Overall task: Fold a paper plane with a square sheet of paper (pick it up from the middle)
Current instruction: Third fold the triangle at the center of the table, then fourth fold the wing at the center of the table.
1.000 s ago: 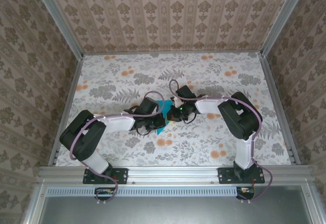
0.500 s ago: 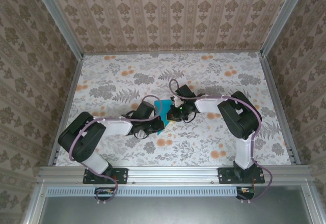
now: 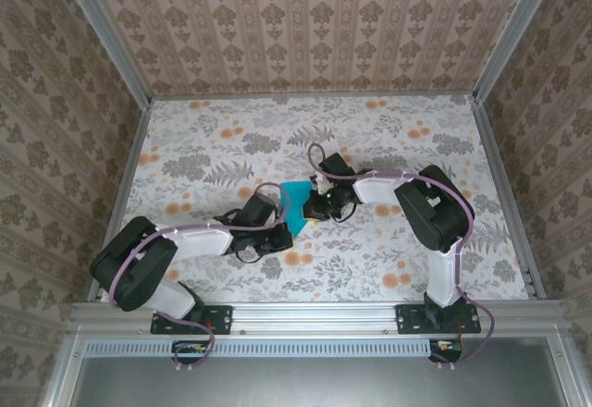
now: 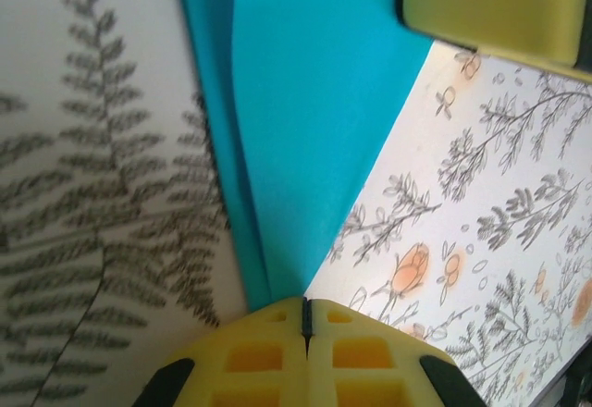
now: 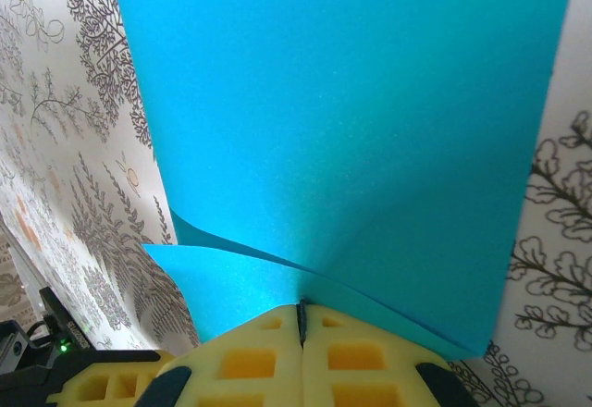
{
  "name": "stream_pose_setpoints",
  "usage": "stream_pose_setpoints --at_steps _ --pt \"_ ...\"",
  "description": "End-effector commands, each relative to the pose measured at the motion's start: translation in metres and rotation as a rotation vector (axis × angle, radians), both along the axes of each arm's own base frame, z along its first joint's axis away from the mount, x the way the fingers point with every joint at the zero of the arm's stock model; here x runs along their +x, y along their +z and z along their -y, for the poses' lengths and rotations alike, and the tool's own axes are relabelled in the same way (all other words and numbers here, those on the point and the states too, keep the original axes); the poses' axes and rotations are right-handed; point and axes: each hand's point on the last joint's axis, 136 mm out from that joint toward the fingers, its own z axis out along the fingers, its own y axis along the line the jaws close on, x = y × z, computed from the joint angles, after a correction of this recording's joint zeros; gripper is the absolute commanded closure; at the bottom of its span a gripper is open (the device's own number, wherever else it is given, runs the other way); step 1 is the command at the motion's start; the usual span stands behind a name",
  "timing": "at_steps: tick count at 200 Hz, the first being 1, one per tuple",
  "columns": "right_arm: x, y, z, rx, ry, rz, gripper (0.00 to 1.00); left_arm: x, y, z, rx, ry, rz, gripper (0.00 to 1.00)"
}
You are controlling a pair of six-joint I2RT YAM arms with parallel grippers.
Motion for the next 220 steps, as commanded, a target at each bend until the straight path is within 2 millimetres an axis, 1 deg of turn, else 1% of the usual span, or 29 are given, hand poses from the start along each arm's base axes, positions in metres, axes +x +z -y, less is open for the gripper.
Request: stream_pose_setpoints --at_steps 1,19,34,55,73,83,101,107,116,122,132,138,154,181,195,220 --pt "-0.010 -0.051 0.043 -0.212 -0.081 -0.097 1.00 -0.034 -0.021 -0.031 0.134 -0.036 -0.106 1.00" --pt "-0.010 -0.049 0.042 -0.203 -0.082 -0.097 1.00 -0.026 -0.009 -0.031 0.126 -0.031 -0.066 1.00" --pt "-0.011 -0.046 0.041 -0.193 -0.090 -0.098 1.00 -0.013 0.010 -0.025 0.093 -0.013 -0.004 1.00" --pt "-0.011 -0.035 0.041 -0.171 -0.114 -0.085 1.00 0.007 0.039 -0.015 0.035 0.011 0.095 0.99" --pt "-0.008 -0.019 0.038 -0.135 -0.135 -0.064 1.00 0.020 0.055 -0.004 -0.012 0.021 0.152 0.93" --pt "-0.005 -0.008 0.034 -0.098 -0.141 -0.050 1.00 0.027 0.059 0.002 -0.026 0.029 0.169 0.89" --pt "0.005 0.018 0.026 -0.019 -0.159 -0.004 1.00 0.041 0.063 0.013 -0.048 0.046 0.193 0.84" --pt "0.008 0.026 0.026 0.005 -0.167 0.010 0.98 0.046 0.065 0.017 -0.057 0.050 0.202 0.82" --pt "0.013 0.040 0.026 0.037 -0.183 0.037 0.94 0.052 0.065 0.022 -0.061 0.057 0.210 0.80" --pt "0.015 0.048 0.027 0.057 -0.192 0.053 0.89 0.055 0.063 0.023 -0.054 0.065 0.208 0.79" --pt "0.018 0.057 0.031 0.079 -0.206 0.071 0.80 0.060 0.058 0.026 -0.045 0.067 0.205 0.79" --pt "0.019 0.059 0.035 0.082 -0.212 0.076 0.76 0.062 0.056 0.028 -0.039 0.067 0.206 0.79" --pt "0.019 0.056 0.046 0.068 -0.228 0.075 0.66 0.070 0.048 0.028 -0.002 0.077 0.204 0.79" --pt "0.018 0.046 0.060 0.073 -0.240 0.052 0.59 0.081 0.040 0.027 0.047 0.095 0.214 0.80" --pt "0.018 0.044 0.061 0.091 -0.234 0.045 0.56 0.082 0.035 0.022 0.083 0.104 0.212 0.81" --pt "0.017 0.041 0.054 0.125 -0.199 0.031 0.53 0.081 0.025 0.013 0.127 0.125 0.197 0.83"
